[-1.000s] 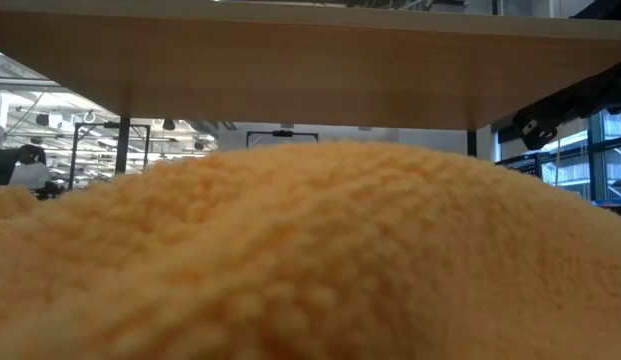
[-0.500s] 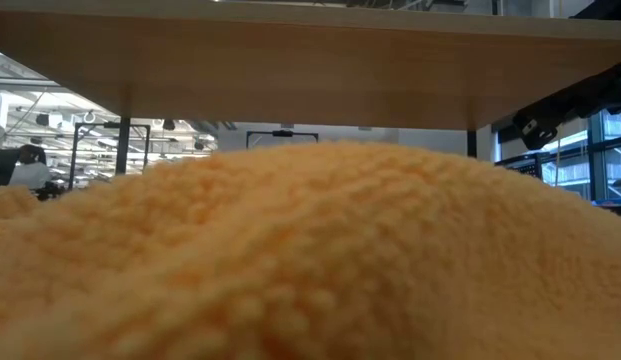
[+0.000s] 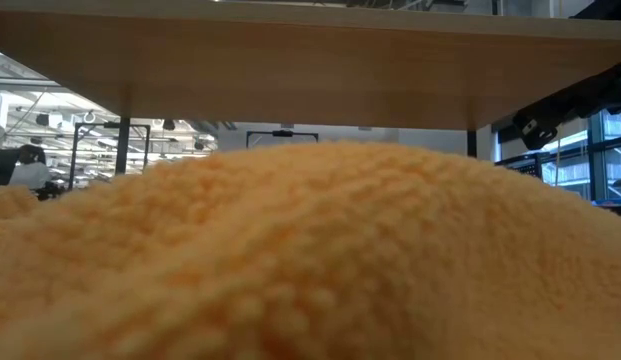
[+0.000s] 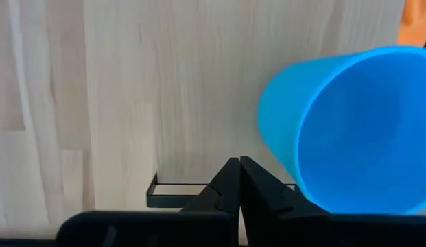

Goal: Stack small to large cups/mugs on shelf
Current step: Put the blue mug on the shelf, then put the dark blue mug on the shelf

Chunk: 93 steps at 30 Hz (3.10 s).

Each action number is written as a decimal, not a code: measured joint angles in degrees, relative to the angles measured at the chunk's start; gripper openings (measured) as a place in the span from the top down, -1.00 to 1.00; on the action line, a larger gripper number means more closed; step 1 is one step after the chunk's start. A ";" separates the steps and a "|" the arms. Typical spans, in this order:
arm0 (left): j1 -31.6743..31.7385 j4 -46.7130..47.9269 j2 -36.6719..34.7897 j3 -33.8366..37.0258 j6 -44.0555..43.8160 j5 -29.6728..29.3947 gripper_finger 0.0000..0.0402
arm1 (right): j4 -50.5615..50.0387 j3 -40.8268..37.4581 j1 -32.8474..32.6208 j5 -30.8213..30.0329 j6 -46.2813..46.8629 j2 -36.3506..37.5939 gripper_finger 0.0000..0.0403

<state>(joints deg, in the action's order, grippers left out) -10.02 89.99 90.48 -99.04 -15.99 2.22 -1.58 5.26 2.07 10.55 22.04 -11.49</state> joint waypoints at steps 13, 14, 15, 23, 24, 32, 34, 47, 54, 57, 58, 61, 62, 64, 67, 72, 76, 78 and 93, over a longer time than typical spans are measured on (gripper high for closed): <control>0.00 -6.20 0.00 1.35 2.95 2.99 0.99 | -0.02 0.00 0.02 0.00 0.00 0.00 0.38; 0.00 -6.40 0.02 1.35 2.99 2.97 0.99 | -0.02 0.00 0.00 0.02 0.00 0.00 0.38; 0.00 -6.55 0.02 1.35 2.99 2.97 0.99 | -0.02 0.00 0.02 0.01 -0.01 0.00 0.38; -0.02 -7.55 0.02 1.37 2.78 3.57 0.99 | -0.02 0.00 0.00 0.01 0.00 0.00 0.38; -0.02 -7.90 0.02 1.37 2.78 3.82 1.00 | -0.02 0.00 0.02 0.02 -0.02 0.00 0.38; 0.00 -10.91 0.04 1.37 2.99 4.35 0.99 | 0.00 0.00 0.02 0.00 0.00 0.00 0.38; 0.00 -11.01 0.04 1.37 3.02 4.21 1.00 | -0.02 0.00 0.00 0.01 -0.01 0.00 0.38; 1.30 -9.52 0.02 1.37 2.72 -5.89 0.98 | 0.00 0.00 0.01 0.00 -0.01 0.00 0.38; 1.43 -9.50 -0.26 1.37 1.62 -8.68 0.82 | -0.02 0.00 0.02 0.00 0.00 0.00 0.38; 2.27 -9.42 -0.26 1.37 1.53 -8.74 0.71 | -0.02 0.00 0.00 0.01 0.00 0.00 0.38; 2.77 -9.11 -0.27 1.37 1.53 -8.82 0.67 | -0.02 0.00 0.01 0.00 -0.01 0.00 0.38; 4.72 -6.48 -0.59 1.37 1.90 -9.59 0.57 | -0.02 0.00 0.00 0.02 0.00 0.00 0.38; 5.52 -5.57 -0.79 1.33 2.20 -10.18 0.55 | -0.02 0.00 0.00 0.00 0.00 -0.02 0.38; 6.93 -3.15 -1.55 0.96 2.42 -11.08 0.52 | -0.02 0.00 0.01 0.00 0.00 -0.01 0.38; 8.99 -2.88 -3.95 0.61 3.37 -10.36 0.51 | 0.02 0.00 0.02 0.02 0.00 -0.02 0.38; 10.89 -3.15 -9.92 0.52 1.63 -9.16 0.53 | 0.03 0.00 0.00 0.02 -0.02 -0.02 0.38; 10.75 -3.37 -15.14 1.14 -2.99 -9.40 0.53 | 0.00 0.00 0.00 0.02 0.00 -0.02 0.38; 9.31 -3.23 -17.57 2.56 -6.24 -9.59 0.53 | 0.00 0.00 0.00 0.02 0.00 -0.02 0.38; -18.76 -9.44 -31.06 28.38 -37.32 -5.56 0.53 | -0.02 0.00 0.00 0.02 -0.02 -0.02 0.38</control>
<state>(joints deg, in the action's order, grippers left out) -28.78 80.55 59.41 -70.66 -53.31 -3.34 -1.61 5.26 2.07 10.57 22.02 -11.51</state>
